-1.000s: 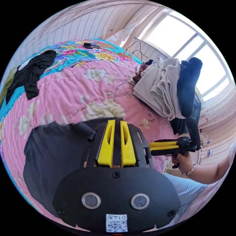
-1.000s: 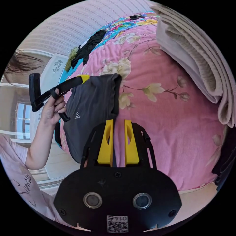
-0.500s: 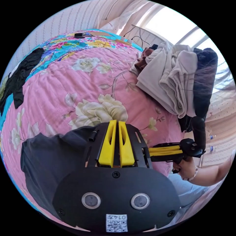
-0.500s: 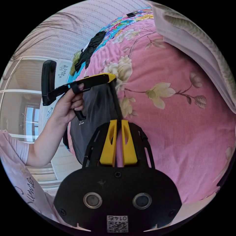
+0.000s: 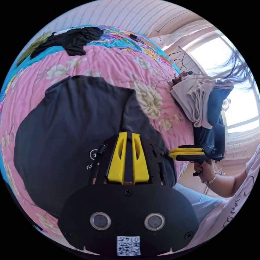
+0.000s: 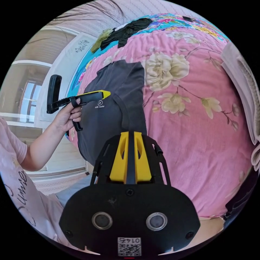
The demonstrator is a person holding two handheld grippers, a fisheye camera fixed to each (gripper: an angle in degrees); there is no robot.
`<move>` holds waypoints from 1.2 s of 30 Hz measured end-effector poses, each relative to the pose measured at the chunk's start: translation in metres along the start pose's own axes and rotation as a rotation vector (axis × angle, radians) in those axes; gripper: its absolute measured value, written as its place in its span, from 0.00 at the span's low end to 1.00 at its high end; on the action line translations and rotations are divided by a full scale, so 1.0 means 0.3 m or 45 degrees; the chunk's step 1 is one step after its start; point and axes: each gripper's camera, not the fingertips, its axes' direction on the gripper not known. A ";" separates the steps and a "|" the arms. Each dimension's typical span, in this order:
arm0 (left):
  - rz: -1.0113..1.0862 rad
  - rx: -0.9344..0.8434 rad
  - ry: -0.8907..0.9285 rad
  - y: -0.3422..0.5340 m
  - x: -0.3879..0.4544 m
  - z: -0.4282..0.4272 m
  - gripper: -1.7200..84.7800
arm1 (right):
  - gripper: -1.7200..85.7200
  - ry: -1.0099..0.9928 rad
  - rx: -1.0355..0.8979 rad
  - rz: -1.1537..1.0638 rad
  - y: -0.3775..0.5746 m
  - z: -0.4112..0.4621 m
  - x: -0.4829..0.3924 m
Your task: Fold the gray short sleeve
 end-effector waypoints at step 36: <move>-0.997 0.553 -0.297 0.902 -0.767 -0.749 0.09 | 0.05 -0.105 -0.333 -0.935 -0.852 0.467 -1.050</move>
